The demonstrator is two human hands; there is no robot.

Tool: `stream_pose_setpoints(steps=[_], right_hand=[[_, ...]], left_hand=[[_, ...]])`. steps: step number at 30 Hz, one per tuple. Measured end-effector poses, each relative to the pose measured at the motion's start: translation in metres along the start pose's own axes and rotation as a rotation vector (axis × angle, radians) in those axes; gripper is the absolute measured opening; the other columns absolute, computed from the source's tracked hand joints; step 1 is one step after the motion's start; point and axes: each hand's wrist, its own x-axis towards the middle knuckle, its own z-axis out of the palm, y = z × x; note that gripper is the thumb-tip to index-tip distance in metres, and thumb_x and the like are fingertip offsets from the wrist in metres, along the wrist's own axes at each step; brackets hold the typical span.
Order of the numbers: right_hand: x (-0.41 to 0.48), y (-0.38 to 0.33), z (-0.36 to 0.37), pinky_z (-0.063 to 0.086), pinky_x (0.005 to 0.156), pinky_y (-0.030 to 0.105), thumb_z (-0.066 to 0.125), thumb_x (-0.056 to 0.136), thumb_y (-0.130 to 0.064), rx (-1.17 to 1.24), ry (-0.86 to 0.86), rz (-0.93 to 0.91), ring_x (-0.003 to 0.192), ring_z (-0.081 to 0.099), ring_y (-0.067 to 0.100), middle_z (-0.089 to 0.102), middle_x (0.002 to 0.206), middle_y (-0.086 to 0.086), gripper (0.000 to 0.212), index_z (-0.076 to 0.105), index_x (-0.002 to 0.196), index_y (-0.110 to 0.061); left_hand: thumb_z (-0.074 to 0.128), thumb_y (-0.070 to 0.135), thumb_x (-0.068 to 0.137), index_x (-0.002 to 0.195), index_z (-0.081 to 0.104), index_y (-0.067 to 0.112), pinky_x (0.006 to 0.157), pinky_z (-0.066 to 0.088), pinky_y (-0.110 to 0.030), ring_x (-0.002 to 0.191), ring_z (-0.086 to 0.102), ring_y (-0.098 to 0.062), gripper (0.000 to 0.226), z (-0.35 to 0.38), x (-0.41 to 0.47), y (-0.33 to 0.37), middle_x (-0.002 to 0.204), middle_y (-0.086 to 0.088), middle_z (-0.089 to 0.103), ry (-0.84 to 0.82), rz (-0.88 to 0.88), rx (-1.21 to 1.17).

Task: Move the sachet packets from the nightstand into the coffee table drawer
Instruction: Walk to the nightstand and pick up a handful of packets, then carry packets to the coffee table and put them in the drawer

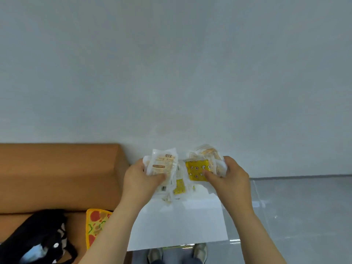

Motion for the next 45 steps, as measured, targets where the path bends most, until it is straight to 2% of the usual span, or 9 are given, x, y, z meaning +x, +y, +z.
stream_pose_setpoints(steps=[5, 9, 12, 17, 19, 23, 29, 35, 45], right_hand=[[-0.019, -0.034, -0.078, 0.047, 0.051, 0.02, 0.078, 0.073, -0.027, 0.091, 0.207, -0.051, 0.063, 0.061, 0.003, 0.066, 0.068, -0.008, 0.02, 0.06, 0.081, -0.026], [-0.038, -0.045, -0.137, 0.048, 0.054, 0.021, 0.08, 0.071, -0.027, 0.163, 0.356, -0.074, 0.064, 0.063, 0.001, 0.067, 0.071, -0.011, 0.022, 0.062, 0.084, -0.028], [-0.058, -0.039, -0.181, 0.05, 0.054, 0.021, 0.08, 0.072, -0.024, 0.206, 0.465, -0.078, 0.064, 0.063, 0.0, 0.068, 0.072, -0.013, 0.022, 0.063, 0.085, -0.029], [-0.091, -0.02, -0.259, 0.058, 0.057, 0.033, 0.08, 0.072, -0.024, 0.223, 0.629, -0.075, 0.064, 0.065, 0.009, 0.068, 0.071, -0.011, 0.022, 0.062, 0.083, -0.03], [-0.107, -0.01, -0.292, 0.057, 0.056, 0.032, 0.08, 0.072, -0.025, 0.218, 0.679, -0.084, 0.063, 0.065, 0.008, 0.068, 0.071, -0.011, 0.022, 0.062, 0.083, -0.03], [-0.148, 0.017, -0.361, 0.059, 0.061, 0.04, 0.079, 0.072, -0.026, 0.203, 0.768, -0.102, 0.066, 0.067, 0.012, 0.069, 0.074, -0.008, 0.022, 0.062, 0.085, -0.029], [-0.216, 0.074, -0.451, 0.059, 0.064, 0.046, 0.079, 0.072, -0.029, 0.169, 0.897, -0.105, 0.071, 0.069, 0.016, 0.07, 0.077, -0.008, 0.023, 0.063, 0.088, -0.031], [-0.278, 0.136, -0.521, 0.06, 0.065, 0.039, 0.079, 0.073, -0.029, 0.119, 1.044, -0.048, 0.073, 0.067, 0.004, 0.07, 0.08, -0.015, 0.026, 0.063, 0.093, -0.035], [-0.339, 0.219, -0.6, 0.059, 0.062, 0.037, 0.079, 0.072, -0.028, 0.03, 1.302, 0.138, 0.073, 0.065, 0.002, 0.067, 0.078, -0.021, 0.029, 0.061, 0.089, -0.041]], left_hand=[[0.078, 0.008, 0.072, 0.076, 0.068, 0.031, 0.061, 0.053, -0.018, 0.067, 0.068, 0.002, 0.025, -0.001, -0.031, 0.088, 0.071, 0.016, 0.071, -0.066, 0.204, -0.075], [0.078, 0.008, 0.071, 0.078, 0.069, 0.031, 0.052, 0.048, -0.007, 0.066, 0.066, 0.007, 0.026, 0.02, -0.06, 0.149, 0.071, 0.019, 0.07, -0.148, 0.361, -0.102], [0.079, 0.009, 0.072, 0.081, 0.07, 0.031, 0.058, 0.052, -0.013, 0.068, 0.068, 0.005, 0.025, 0.045, -0.09, 0.184, 0.075, 0.018, 0.072, -0.233, 0.428, -0.107], [0.077, 0.008, 0.073, 0.087, 0.071, 0.029, 0.064, 0.057, -0.022, 0.073, 0.071, -0.004, 0.026, 0.098, -0.149, 0.232, 0.08, 0.013, 0.074, -0.35, 0.533, -0.13], [0.077, 0.009, 0.074, 0.091, 0.072, 0.027, 0.066, 0.059, -0.025, 0.075, 0.071, -0.007, 0.025, 0.121, -0.176, 0.249, 0.083, 0.011, 0.074, -0.386, 0.574, -0.133], [0.077, 0.007, 0.074, 0.086, 0.071, 0.029, 0.057, 0.055, -0.014, 0.071, 0.071, -0.003, 0.025, 0.165, -0.235, 0.275, 0.078, 0.014, 0.074, -0.45, 0.656, -0.179], [0.076, 0.006, 0.074, 0.089, 0.072, 0.028, 0.056, 0.055, -0.014, 0.072, 0.07, -0.001, 0.027, 0.238, -0.329, 0.302, 0.08, 0.012, 0.074, -0.561, 0.766, -0.215], [0.076, 0.006, 0.075, 0.092, 0.072, 0.025, 0.06, 0.058, -0.018, 0.073, 0.071, -0.003, 0.027, 0.315, -0.412, 0.317, 0.082, 0.012, 0.075, -0.74, 0.837, -0.205], [0.077, 0.005, 0.074, 0.09, 0.072, 0.028, 0.055, 0.054, -0.013, 0.072, 0.07, 0.0, 0.028, 0.443, -0.498, 0.34, 0.08, 0.015, 0.074, -1.061, 0.911, -0.147]])
